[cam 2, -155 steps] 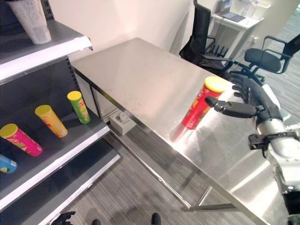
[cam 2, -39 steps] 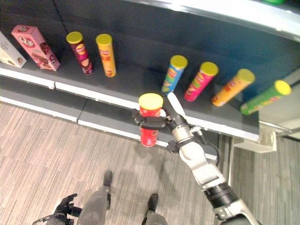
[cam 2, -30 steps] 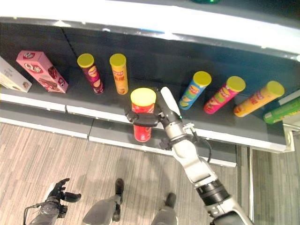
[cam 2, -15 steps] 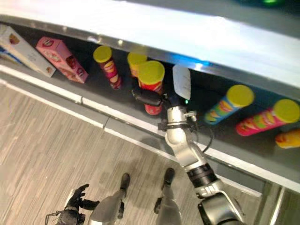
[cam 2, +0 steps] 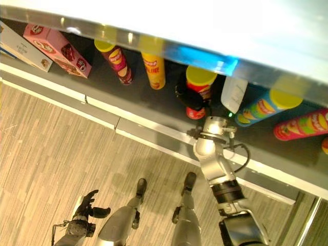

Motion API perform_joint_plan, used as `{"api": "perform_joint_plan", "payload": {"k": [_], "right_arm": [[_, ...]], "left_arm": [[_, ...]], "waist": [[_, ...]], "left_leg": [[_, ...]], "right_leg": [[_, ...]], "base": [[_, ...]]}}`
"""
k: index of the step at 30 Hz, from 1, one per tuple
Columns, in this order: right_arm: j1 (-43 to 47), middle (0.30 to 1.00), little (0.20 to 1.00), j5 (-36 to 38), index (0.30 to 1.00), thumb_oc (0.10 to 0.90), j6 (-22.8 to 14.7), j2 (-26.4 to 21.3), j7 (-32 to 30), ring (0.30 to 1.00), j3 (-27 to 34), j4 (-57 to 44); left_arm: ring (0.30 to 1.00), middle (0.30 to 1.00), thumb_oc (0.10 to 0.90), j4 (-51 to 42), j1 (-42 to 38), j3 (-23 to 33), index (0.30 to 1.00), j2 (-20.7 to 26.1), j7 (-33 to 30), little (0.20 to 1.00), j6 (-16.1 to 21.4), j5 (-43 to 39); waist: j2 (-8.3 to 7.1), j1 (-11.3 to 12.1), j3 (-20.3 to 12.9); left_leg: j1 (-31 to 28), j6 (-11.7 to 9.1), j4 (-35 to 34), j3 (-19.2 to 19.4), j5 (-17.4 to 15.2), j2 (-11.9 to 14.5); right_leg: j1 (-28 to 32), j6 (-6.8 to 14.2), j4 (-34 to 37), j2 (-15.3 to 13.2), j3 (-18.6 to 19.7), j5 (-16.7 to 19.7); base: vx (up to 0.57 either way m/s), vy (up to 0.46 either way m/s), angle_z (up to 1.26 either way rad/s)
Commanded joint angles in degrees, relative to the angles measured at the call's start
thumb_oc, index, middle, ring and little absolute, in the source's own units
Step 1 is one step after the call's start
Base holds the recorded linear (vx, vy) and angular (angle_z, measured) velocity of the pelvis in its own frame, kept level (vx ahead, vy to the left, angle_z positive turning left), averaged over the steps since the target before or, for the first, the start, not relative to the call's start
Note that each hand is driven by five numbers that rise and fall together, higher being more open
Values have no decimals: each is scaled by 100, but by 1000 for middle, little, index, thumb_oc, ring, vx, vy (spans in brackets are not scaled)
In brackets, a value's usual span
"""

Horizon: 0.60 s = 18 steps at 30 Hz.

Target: Put the goods on the table back onto the shelves and tidy them up.

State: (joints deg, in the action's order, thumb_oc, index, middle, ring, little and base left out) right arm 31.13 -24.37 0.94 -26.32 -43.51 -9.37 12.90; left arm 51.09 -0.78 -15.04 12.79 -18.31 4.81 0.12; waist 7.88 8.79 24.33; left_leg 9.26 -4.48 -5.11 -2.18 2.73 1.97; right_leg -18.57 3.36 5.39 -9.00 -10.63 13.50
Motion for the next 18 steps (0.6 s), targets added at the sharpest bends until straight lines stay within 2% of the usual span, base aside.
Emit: {"api": "perform_joint_plan", "payload": {"k": [1,11,18], "right_arm": [[703,300,300,-197,300,400,-316,-104,-640,300,212,-463],[879,300,300,-118,300,400,-239,-206,-938,300,411,-194],[883,300,300,4,300,400,-255,-173,-986,300,443,-103]], "left_arm": [[900,900,800,155,20,-249,900,423,-338,900,91,55],[900,900,800,118,-51,-269,900,441,-374,900,150,54],[900,900,800,128,-74,-280,900,401,-369,900,156,50]], "waist": [[-134,89,-268],[4,122,-238],[27,114,-244]], "left_leg": [[671,6,312,-238,-80,-24],[847,-3,241,-319,6,-89],[856,-3,194,-329,16,-101]], "right_leg": [[557,861,-44,-709,89,-652],[392,886,-44,-782,35,-609],[369,898,-45,-802,21,-610]], "base": [[0,0,0],[0,0,0],[0,1,1]]}}
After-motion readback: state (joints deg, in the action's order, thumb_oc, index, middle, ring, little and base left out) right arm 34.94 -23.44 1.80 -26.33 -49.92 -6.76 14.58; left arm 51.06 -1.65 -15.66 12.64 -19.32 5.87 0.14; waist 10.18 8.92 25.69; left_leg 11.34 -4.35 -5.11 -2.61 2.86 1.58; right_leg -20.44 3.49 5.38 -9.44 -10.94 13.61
